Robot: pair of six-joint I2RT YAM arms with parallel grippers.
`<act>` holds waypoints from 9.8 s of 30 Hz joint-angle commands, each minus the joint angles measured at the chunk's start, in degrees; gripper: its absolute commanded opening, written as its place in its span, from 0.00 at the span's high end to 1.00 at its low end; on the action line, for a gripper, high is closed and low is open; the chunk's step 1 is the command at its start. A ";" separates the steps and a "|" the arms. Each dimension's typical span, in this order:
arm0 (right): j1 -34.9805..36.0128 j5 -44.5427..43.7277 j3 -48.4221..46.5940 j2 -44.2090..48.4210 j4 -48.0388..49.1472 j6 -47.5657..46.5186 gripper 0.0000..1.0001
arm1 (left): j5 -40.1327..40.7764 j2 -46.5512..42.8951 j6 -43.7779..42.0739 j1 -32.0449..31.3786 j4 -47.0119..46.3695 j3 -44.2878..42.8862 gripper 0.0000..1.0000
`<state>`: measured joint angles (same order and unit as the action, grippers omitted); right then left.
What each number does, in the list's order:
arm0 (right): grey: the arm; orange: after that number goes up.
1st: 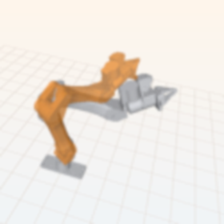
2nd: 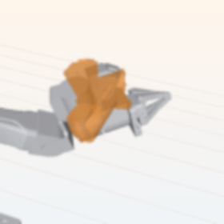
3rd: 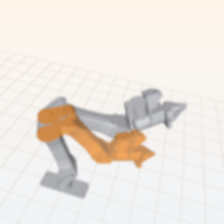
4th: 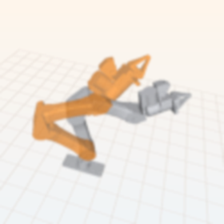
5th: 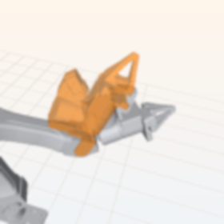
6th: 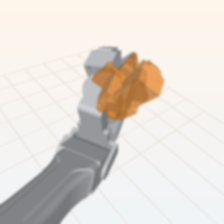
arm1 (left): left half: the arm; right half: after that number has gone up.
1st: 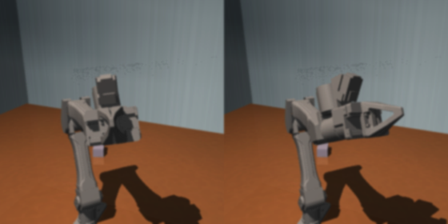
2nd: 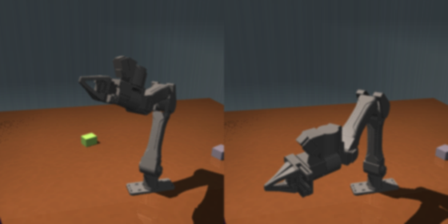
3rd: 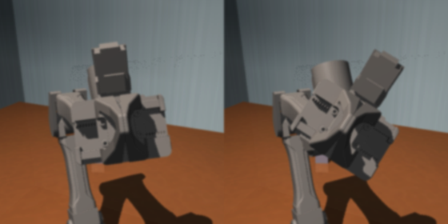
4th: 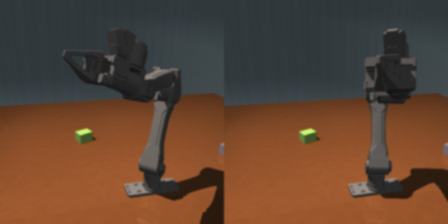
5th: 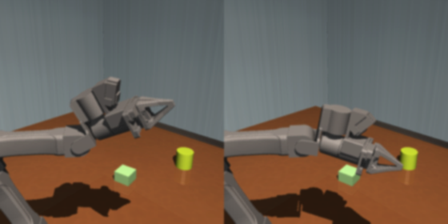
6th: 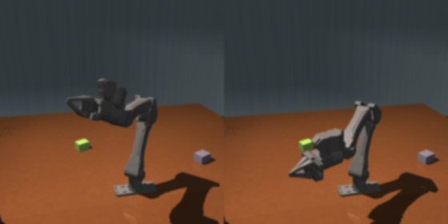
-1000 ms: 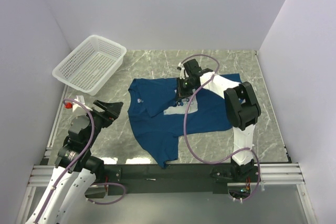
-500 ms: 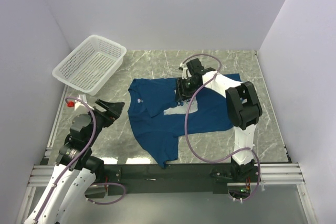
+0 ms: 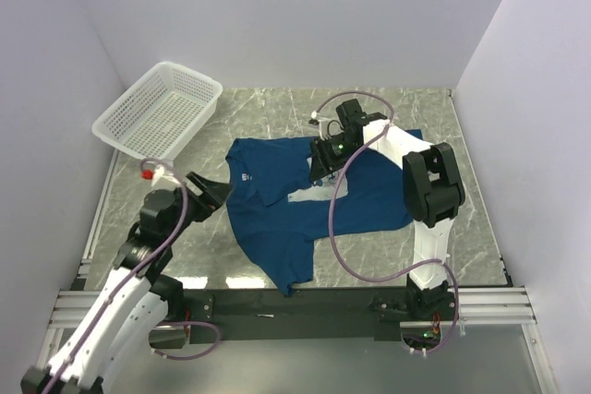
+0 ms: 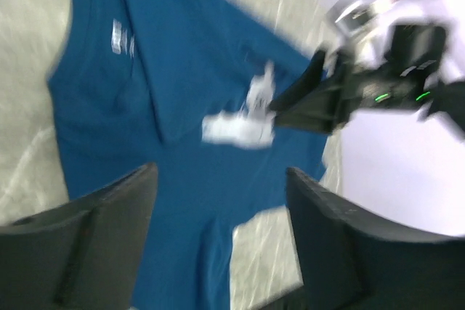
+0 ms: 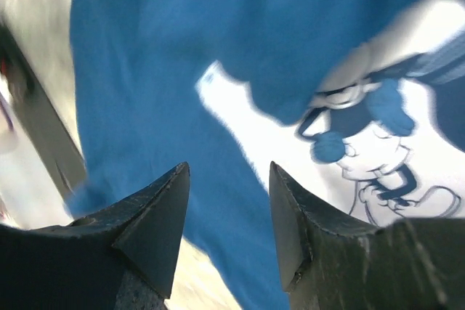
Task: Fold and stack the t-shirts
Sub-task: Fold the tshirt
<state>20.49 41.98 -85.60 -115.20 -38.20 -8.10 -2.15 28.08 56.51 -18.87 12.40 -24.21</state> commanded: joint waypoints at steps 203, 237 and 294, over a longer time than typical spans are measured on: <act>-31.63 -9.97 21.80 37.96 -19.53 -61.56 0.33 | -9.80 54.20 -74.27 -26.57 1.31 -31.26 0.99; -38.95 -27.65 21.17 11.04 -3.72 -40.23 0.44 | -10.06 50.15 -71.28 -26.57 5.26 -32.48 0.99; -27.61 -11.22 7.46 16.49 -10.67 -23.98 0.59 | -8.57 50.50 -71.54 -26.57 5.70 -32.22 0.99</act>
<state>-7.07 31.40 -80.01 -101.43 -50.39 -31.24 -10.66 79.11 -15.29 -45.21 18.52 -56.25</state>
